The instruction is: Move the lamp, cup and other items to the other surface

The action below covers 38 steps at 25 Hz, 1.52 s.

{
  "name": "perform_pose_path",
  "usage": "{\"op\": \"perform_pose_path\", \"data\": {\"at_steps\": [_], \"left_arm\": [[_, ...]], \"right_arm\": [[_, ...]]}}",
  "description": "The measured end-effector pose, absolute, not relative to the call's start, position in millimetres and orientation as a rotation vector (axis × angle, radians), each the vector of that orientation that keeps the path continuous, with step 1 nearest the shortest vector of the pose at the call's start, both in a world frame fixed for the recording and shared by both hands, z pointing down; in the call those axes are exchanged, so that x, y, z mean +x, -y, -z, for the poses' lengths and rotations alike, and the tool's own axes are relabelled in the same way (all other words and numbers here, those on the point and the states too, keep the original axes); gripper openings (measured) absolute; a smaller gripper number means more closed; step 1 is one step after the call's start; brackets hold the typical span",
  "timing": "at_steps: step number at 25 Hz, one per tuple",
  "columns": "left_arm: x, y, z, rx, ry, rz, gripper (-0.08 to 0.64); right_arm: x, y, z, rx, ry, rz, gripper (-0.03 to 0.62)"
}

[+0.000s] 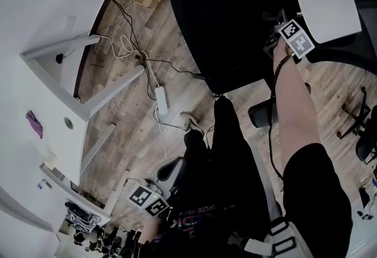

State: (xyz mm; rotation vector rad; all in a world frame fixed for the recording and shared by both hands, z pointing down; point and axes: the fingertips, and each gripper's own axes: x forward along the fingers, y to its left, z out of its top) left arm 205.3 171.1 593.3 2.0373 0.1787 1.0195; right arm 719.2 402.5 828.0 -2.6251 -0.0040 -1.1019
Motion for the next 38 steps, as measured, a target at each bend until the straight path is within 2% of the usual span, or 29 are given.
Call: {"op": "perform_pose_path", "data": {"at_steps": [6,7,9,10,11,18,25,29,38], "left_arm": [[214,-159,-577,2.079,-0.155,-0.925,-0.002],[215,-157,-575,2.083,-0.148,-0.905,-0.002],[219,-154,-569,2.093,-0.139,-0.862,-0.002],[221,-152,-566,2.099,-0.136,-0.841,-0.002],[222,-149,-562,2.107,-0.132,-0.821,-0.002],[225,-126,-550,2.155,-0.062,-0.668,-0.002],[203,-108,-532,2.206,-0.009,-0.537,-0.002],[169,-93,-525,2.209,0.032,-0.433,-0.002],[34,-31,-490,2.248,0.189,-0.195,0.0]], "right_arm": [[693,-403,-819,-2.603,0.025,1.24,0.236],[687,-404,-817,-2.585,0.044,1.255,0.214],[675,-405,-808,-2.546,0.08,1.246,0.106],[670,-405,-802,-2.532,0.088,1.231,0.029],[666,-404,-794,-2.524,0.087,1.217,0.005],[661,-350,-743,-2.486,-0.277,1.171,0.005],[603,-255,-661,-2.467,-0.913,1.175,0.004],[501,-163,-607,-2.265,-1.51,1.179,0.005],[163,-35,-518,-1.634,-2.566,1.063,0.005]]}}
